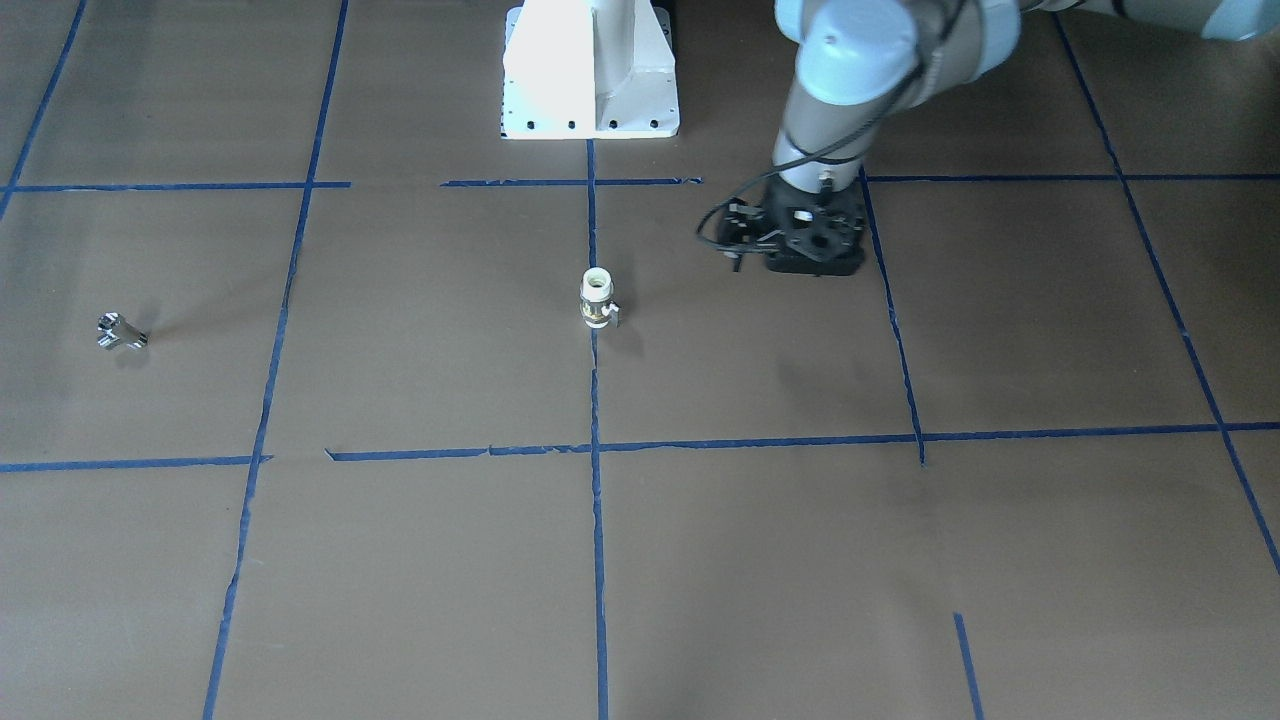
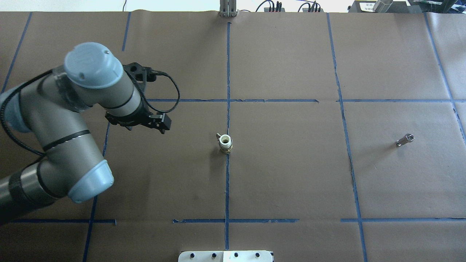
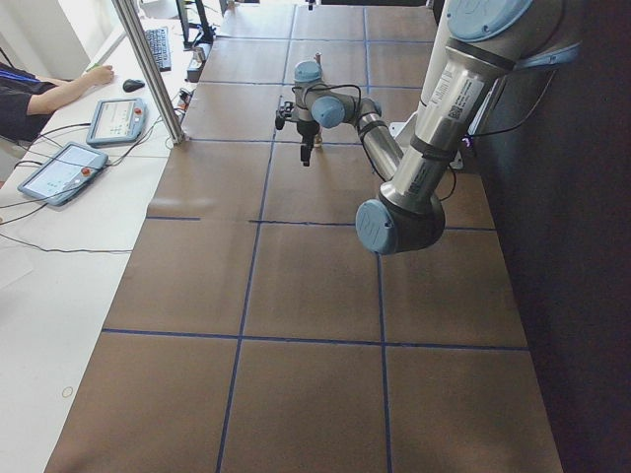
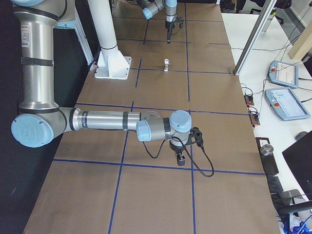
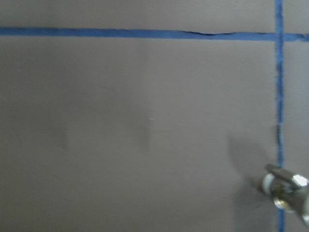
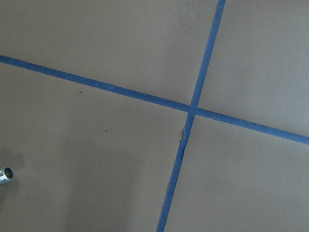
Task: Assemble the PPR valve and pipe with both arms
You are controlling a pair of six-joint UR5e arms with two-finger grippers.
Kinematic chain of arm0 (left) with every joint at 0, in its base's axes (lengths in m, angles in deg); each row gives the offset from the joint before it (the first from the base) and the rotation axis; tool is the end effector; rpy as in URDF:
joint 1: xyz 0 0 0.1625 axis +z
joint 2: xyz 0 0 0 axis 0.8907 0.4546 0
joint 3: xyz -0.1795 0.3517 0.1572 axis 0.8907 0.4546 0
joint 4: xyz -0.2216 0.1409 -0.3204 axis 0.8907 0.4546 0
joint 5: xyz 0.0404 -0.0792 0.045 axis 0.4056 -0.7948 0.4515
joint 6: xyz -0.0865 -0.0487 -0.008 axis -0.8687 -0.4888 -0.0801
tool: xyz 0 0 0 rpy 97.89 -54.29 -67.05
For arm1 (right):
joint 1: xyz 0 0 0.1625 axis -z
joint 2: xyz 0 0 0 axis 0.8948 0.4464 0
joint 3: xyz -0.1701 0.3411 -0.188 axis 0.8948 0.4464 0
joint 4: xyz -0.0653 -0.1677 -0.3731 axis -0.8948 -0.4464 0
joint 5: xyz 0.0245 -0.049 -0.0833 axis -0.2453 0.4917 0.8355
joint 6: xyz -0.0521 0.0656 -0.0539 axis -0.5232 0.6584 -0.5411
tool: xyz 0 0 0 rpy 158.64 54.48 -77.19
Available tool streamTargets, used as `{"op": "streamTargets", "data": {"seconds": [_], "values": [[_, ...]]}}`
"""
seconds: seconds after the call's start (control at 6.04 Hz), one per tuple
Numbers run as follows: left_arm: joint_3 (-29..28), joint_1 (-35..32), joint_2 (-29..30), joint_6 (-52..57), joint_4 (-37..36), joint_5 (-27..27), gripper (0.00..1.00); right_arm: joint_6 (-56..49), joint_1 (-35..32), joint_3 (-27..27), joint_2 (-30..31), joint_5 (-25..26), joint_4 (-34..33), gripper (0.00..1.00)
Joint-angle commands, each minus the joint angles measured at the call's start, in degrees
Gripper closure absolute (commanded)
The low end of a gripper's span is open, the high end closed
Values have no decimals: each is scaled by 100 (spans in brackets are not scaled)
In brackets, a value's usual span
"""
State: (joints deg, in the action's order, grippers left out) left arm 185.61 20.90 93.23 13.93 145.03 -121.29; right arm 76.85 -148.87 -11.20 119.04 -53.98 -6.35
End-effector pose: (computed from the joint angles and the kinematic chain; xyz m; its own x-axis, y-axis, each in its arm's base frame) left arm 0.3814 -0.4647 0.2865 0.7118 0.1596 -0.6840 -0.0903 0.9866 0.1362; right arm 0.0251 -0.4850 0.6412 0.6989 -0.2549 0.6683 0.1424 0.9652 0.2193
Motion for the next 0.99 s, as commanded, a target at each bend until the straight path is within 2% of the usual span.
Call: {"op": "streamTargets", "data": {"seconds": [0.0,0.17,0.33,0.66,0.83], "values": [[38,-1463,-1258,2512,62,-652,0,115,13,-9,-50,-9,-15,0],[-75,-2324,-1786,3709,62,-1152,0,395,74,-9,-111,-17,3,0],[-198,-3038,-2331,4408,62,-1479,0,502,144,-17,-181,-17,-6,0],[-470,-4513,-3219,5474,54,-1761,0,1054,302,-105,-401,-218,11,0],[-724,-4931,-3493,6218,71,-2077,0,1596,590,-393,-410,-228,-6,0]]}}
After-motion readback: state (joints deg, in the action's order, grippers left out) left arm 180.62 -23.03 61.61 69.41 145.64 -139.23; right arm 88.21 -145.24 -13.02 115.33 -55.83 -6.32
